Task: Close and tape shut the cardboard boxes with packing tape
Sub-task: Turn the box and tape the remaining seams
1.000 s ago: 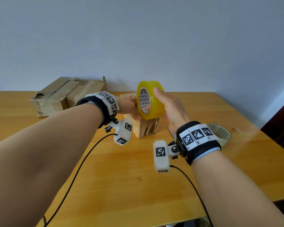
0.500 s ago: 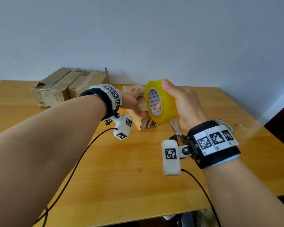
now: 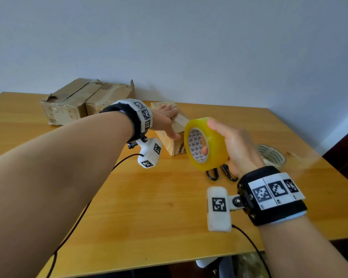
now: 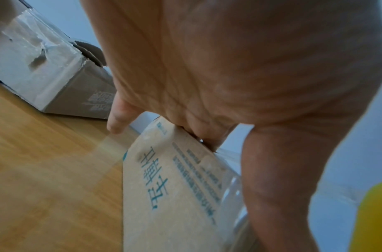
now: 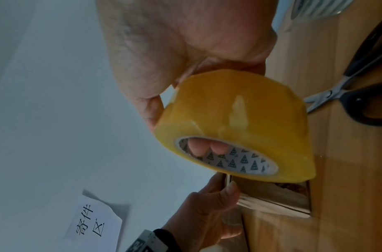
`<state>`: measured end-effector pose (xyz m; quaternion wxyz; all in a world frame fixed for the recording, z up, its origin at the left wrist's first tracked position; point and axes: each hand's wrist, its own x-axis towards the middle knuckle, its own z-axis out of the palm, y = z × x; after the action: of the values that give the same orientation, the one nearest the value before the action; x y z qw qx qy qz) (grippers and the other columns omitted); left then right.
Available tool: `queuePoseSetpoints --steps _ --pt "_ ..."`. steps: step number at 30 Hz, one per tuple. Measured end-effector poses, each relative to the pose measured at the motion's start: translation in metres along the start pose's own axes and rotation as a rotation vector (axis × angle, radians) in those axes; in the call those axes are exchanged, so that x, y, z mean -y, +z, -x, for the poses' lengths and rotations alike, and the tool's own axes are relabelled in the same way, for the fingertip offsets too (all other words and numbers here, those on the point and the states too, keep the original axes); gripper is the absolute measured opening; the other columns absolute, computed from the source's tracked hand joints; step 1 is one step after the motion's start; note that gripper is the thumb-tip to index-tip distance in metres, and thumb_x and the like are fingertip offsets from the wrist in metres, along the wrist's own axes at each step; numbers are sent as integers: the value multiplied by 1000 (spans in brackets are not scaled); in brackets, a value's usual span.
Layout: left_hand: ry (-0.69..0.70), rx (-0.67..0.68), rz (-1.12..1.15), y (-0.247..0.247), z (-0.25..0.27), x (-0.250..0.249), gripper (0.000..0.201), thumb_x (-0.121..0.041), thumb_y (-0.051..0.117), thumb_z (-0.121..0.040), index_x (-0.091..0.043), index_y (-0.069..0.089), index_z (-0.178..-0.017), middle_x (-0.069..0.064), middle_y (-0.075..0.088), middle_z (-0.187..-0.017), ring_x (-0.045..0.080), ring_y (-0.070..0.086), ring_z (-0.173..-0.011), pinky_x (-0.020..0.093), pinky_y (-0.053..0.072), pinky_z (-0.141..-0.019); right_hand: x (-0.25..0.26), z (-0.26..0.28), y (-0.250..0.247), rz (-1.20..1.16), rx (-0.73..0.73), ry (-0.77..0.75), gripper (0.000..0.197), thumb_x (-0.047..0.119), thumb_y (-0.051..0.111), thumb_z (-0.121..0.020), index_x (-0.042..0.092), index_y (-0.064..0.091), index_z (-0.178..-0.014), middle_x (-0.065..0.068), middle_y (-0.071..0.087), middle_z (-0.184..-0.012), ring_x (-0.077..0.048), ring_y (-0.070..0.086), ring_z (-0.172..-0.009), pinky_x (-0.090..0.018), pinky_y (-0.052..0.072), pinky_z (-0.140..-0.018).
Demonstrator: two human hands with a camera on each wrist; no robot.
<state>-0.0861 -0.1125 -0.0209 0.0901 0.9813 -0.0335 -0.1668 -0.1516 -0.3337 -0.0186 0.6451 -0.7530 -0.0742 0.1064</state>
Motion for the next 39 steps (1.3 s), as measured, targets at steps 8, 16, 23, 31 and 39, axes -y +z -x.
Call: queuePoseSetpoints --steps 8,16,23,31,39 --pt "-5 12 46 5 9 -8 84 -52 55 -94 -41 -1 -156 -1 -17 -165 24 -19 -150 60 -5 -117 -9 2 5 -67 -2 120 33 39 66 -96 9 77 -99 -20 77 -82 -30 73 -65 -36 62 -57" --pt "30 -81 -124 21 14 -15 59 -47 31 -104 -47 0 -154 -3 -9 -166 30 -10 -152 59 8 -121 -16 3 8 -58 42 177 23 34 67 -97 12 72 -95 -9 79 -78 -21 74 -59 -27 58 -49" --pt "139 -143 -237 31 12 -26 66 -11 31 -103 -27 -1 -158 -2 -9 -166 17 -11 -152 51 2 -123 -21 0 15 -18 76 194 24 33 64 -99 11 73 -101 -12 79 -83 -24 74 -68 -32 61 -64" --pt "167 -181 -240 29 8 -22 77 -15 49 -101 -39 1 -156 -6 6 -166 14 7 -152 42 28 -119 -21 -1 11 32 135 224 26 35 61 -99 12 72 -106 -16 79 -97 -29 75 -90 -47 55 -97" --pt "156 -205 -204 25 9 -23 76 -9 41 -102 -43 -1 -155 -6 12 -165 17 13 -152 43 26 -120 -24 2 8 53 129 142 32 36 60 -100 12 78 -91 -14 79 -95 -33 75 -100 -53 51 -105"
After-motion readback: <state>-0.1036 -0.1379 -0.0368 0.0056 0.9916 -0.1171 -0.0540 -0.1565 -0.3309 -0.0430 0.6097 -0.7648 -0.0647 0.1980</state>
